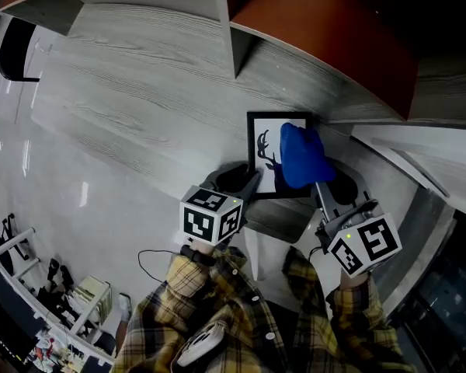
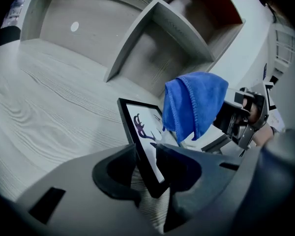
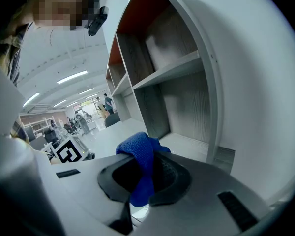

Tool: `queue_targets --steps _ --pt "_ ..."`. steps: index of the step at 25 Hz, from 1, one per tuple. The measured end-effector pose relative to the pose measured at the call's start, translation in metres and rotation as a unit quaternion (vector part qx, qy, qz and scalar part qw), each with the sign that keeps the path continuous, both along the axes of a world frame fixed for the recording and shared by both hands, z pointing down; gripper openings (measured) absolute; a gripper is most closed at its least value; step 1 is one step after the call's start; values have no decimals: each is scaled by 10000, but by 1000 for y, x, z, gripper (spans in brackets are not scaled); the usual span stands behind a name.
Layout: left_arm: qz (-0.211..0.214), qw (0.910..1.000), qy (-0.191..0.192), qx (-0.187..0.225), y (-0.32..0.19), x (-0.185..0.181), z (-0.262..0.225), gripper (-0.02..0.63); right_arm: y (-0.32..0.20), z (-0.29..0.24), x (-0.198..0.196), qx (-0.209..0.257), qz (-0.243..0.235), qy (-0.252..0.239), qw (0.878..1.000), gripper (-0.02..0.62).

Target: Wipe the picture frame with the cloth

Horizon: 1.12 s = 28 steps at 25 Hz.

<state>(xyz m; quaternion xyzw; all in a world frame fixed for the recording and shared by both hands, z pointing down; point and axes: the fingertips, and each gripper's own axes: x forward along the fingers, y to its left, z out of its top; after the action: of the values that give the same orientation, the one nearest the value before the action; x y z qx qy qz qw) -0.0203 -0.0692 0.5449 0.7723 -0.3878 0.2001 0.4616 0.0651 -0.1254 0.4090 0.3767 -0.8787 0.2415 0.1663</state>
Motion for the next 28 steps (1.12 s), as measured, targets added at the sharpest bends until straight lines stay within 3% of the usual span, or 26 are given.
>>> queue_targets --steps 13,17,21,24,28 --pt "77 9988 -489 19 2 2 17 109 -7 13 -10 93 -189 36 9998 34" --pt "55 9989 -475 -5 3 1 18 107 -20 14 -30 527 -614 519 9954 34" --pt "62 9987 -497 15 2 2 18 107 -32 36 -60 1176 -1445 1752 9668 34" --pt "62 9988 -477 -11 2 2 18 107 -37 68 -81 1349 -1981 2345 9421 34" --pt "65 9990 -453 -6 2 0 14 107 -31 111 -104 1499 -2891 2993 8969 34"
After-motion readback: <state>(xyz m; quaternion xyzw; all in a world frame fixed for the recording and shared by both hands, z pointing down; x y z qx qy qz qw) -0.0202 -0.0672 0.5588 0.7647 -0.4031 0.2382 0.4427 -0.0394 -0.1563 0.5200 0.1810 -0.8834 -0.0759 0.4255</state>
